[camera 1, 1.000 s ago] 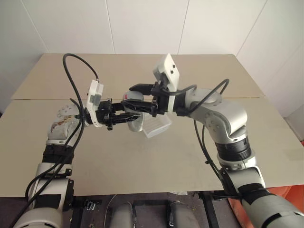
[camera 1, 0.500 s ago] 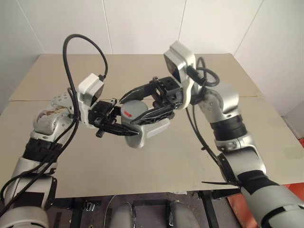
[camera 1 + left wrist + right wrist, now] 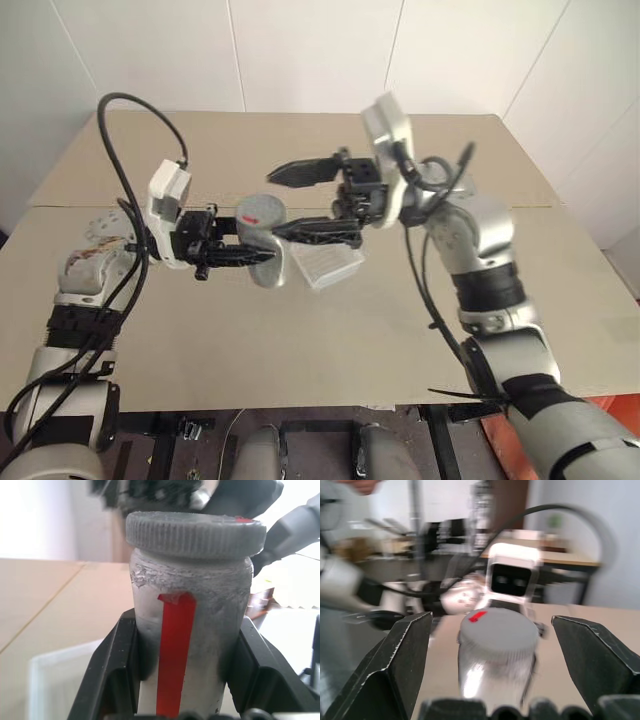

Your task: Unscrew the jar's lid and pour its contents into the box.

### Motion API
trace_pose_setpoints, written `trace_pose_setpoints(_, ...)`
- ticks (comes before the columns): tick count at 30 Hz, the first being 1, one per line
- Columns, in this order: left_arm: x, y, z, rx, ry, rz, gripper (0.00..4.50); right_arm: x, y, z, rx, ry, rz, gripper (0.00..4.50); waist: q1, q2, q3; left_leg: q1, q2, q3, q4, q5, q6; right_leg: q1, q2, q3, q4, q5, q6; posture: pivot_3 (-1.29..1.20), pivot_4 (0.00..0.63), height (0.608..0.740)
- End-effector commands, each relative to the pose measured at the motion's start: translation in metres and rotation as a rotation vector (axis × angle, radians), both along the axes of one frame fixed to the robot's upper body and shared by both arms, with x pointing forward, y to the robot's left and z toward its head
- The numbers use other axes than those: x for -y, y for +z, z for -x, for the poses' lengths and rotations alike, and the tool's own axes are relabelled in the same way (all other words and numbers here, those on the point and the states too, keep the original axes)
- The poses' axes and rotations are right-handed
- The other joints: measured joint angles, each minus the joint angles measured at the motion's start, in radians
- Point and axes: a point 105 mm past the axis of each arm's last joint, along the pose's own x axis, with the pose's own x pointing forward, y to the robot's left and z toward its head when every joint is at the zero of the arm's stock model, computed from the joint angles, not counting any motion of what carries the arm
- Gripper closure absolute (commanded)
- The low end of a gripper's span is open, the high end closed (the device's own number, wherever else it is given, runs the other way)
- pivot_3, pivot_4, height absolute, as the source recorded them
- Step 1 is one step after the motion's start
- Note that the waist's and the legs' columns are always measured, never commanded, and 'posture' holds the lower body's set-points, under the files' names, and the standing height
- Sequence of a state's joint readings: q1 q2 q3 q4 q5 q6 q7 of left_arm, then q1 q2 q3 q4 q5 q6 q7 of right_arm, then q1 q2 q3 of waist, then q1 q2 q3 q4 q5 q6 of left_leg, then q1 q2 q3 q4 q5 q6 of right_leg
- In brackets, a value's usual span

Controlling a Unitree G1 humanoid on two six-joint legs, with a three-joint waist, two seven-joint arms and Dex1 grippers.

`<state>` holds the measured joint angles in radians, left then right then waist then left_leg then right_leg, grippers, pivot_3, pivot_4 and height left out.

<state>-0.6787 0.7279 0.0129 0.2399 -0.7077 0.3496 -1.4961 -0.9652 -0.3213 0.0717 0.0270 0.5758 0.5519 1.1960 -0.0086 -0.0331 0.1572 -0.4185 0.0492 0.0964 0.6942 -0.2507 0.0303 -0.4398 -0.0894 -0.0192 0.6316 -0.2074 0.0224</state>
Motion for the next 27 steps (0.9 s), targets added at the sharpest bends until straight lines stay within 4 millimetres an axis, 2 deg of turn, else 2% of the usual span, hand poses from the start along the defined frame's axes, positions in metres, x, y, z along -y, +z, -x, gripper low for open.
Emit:
trace_pose_setpoints(1,-0.004,0.000,-0.004,0.024,0.064,0.012,2.61,0.002,0.012,0.014,0.042,-0.046,-0.029,0.05,-0.003,0.000,0.000,0.000,0.000,0.000,0.000,0.000,0.000,0.000,0.000,0.000,0.000,0.000,0.000,0.00,0.150,0.740)
trace_pose_setpoints(6,-0.002,-0.006,-0.008,0.020,0.110,0.023,2.61,-0.008,0.007,0.019,0.032,-0.130,-0.032,0.05,-0.006,0.000,0.000,0.000,0.000,0.000,0.000,0.000,0.000,-0.001,0.000,0.001,0.000,0.000,0.000,0.00,0.150,0.740)
trace_pose_setpoints(18,0.001,-0.004,-0.009,0.025,0.128,0.010,2.61,-0.040,0.001,0.009,-0.043,-0.243,-0.011,0.00,-0.004,0.000,0.000,0.001,0.000,0.000,0.000,0.000,0.000,0.000,0.000,0.001,-0.001,0.000,0.000,0.00,0.150,0.740)
trace_pose_setpoints(27,-0.002,-0.004,-0.004,0.035,0.112,0.014,2.61,-0.056,-0.009,-0.014,-0.071,-0.380,0.031,0.00,-0.005,0.000,0.000,0.001,0.000,0.000,0.000,0.000,0.000,-0.001,0.000,0.000,-0.001,0.000,0.000,0.00,0.150,0.740)
